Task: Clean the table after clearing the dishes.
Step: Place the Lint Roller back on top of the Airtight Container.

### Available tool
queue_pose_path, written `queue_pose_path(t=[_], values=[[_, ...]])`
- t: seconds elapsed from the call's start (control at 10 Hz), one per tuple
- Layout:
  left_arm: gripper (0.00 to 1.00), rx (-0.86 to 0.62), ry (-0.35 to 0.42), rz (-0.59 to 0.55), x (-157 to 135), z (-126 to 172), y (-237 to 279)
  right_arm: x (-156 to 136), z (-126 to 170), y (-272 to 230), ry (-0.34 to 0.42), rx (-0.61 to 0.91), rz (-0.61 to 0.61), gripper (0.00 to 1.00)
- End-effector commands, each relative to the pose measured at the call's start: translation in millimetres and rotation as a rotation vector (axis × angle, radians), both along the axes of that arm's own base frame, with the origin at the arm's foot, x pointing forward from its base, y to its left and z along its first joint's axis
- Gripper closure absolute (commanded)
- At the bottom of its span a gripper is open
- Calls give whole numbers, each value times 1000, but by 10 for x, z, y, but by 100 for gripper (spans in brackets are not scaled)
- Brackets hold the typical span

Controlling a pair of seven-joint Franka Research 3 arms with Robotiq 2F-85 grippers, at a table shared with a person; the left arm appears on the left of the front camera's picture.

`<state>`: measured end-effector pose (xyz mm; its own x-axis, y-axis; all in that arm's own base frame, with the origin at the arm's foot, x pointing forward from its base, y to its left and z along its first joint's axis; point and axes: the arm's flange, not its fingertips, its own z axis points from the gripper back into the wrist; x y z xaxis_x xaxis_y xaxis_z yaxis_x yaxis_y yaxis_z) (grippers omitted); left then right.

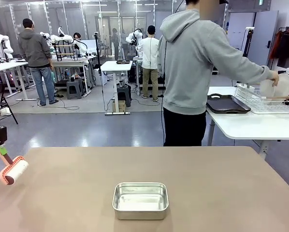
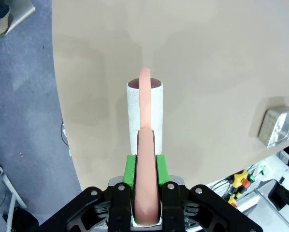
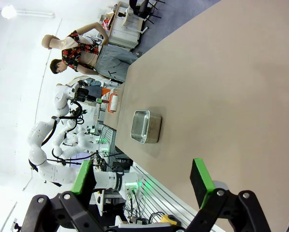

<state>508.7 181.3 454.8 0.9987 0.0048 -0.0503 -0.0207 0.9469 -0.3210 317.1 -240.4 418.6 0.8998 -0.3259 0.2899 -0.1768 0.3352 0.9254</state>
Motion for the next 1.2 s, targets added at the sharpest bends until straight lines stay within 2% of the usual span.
queue_pose_path(t=[0.0, 0.3, 0.4, 0.6, 0.8, 0.9, 1.1], values=[[79, 0, -6, -3, -9, 21, 14, -9, 22, 1, -6, -7, -5, 0], [79, 0, 0, 0, 0, 0, 0, -9, 22, 1, -6, -7, -5, 0], [79, 49, -47, -88, 33, 185, -158, -9, 22, 1, -6, -7, -5, 0], [79, 80, -106, -299, -7, 551, -637, -9, 22, 1, -6, -7, -5, 0], [79, 199, -118, -654, -41, 868, -1280, -9, 22, 1, -6, -7, -5, 0], [79, 229, -116, -785, -56, 978, -1559, -9, 22, 1, -6, -7, -5, 0], [79, 254, -159, -1006, -156, 1149, -2023, -9, 22, 1, -6, -7, -5, 0]])
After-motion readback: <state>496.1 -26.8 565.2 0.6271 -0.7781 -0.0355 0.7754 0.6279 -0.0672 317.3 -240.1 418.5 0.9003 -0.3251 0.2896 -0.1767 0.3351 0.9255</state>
